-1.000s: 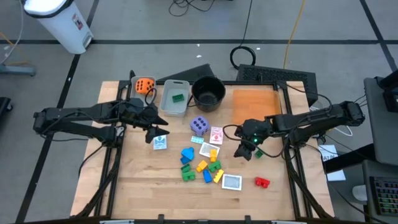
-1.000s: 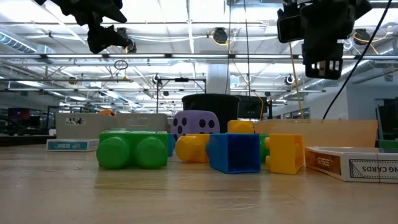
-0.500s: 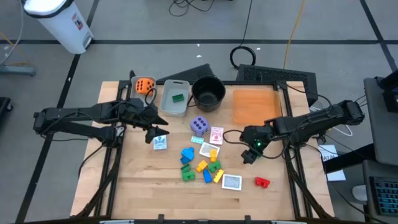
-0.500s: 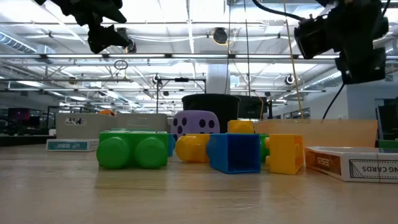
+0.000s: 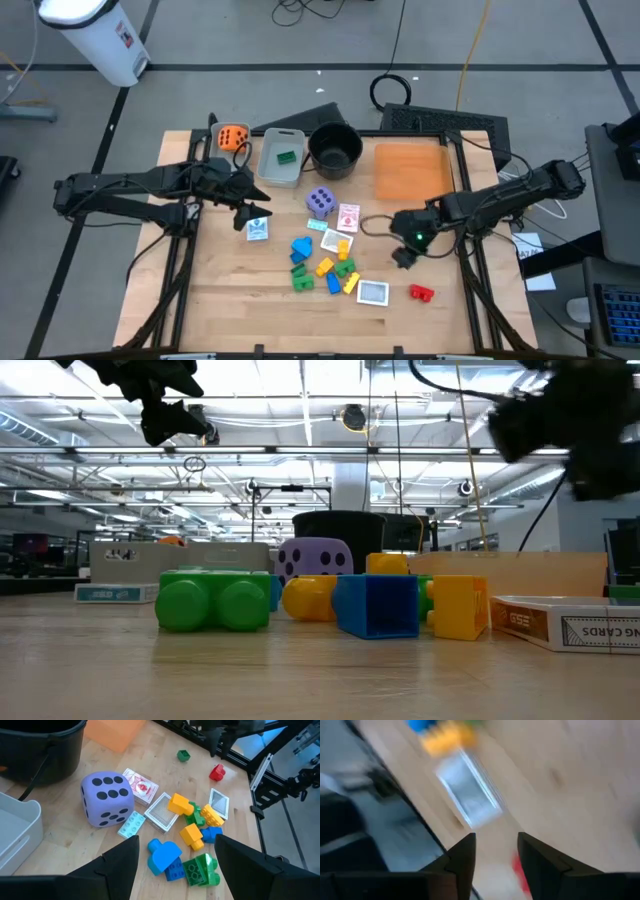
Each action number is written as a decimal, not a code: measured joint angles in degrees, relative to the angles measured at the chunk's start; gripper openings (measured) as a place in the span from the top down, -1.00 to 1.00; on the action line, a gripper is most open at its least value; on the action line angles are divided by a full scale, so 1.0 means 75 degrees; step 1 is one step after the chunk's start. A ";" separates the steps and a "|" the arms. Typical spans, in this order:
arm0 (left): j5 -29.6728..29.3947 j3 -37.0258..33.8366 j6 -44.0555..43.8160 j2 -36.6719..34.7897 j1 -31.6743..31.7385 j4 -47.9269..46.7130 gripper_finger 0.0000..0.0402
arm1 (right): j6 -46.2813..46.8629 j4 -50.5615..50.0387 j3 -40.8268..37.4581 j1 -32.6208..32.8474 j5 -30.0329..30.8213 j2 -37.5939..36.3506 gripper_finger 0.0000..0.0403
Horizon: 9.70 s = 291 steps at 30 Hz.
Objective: Pick & Place Toys
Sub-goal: Put the green game piece into the right gray bin
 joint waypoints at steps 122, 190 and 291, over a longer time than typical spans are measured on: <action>0.3842 0.4935 0.4095 0.4428 0.0137 0.0732 -0.33 | 0.1639 1.3743 -0.0734 -0.1496 0.0645 0.1795 0.28; 0.5100 0.6927 0.3081 0.6720 0.0166 0.0997 0.13 | 0.1903 1.3782 -0.0734 -0.1505 -0.0127 0.1792 0.28; -0.4504 0.6923 0.5034 0.6258 0.0119 0.1477 -0.47 | 0.2231 1.5382 -0.0731 -0.5994 0.2086 0.1786 0.27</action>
